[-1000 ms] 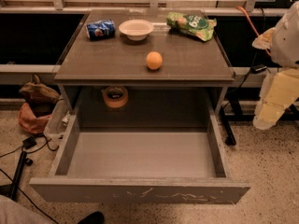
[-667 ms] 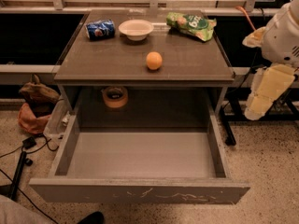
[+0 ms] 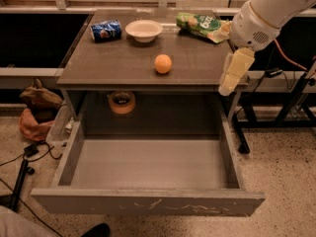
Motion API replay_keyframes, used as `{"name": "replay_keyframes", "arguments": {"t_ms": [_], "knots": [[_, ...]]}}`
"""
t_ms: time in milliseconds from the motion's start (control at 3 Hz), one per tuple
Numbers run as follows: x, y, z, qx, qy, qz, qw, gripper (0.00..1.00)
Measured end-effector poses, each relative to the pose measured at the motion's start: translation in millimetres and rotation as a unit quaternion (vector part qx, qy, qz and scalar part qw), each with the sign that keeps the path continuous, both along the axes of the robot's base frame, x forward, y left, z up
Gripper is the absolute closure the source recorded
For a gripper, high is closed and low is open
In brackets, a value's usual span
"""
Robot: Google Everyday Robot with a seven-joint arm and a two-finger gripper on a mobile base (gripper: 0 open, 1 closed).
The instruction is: Place orange into top drawer
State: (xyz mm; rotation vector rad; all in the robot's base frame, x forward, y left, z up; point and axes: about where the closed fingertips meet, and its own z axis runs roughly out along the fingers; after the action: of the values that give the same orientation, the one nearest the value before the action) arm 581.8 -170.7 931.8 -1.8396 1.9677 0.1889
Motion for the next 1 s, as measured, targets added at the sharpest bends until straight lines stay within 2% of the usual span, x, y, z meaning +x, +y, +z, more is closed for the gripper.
{"name": "replay_keyframes", "arguments": {"t_ms": [333, 667, 1000], "knots": [[42, 33, -18, 0.035, 0.018, 0.042, 0.9984, 0.0], [76, 59, -38, 0.061, 0.027, 0.071, 0.9953, 0.0], [103, 82, -57, 0.073, 0.027, 0.088, 0.993, 0.0]]}}
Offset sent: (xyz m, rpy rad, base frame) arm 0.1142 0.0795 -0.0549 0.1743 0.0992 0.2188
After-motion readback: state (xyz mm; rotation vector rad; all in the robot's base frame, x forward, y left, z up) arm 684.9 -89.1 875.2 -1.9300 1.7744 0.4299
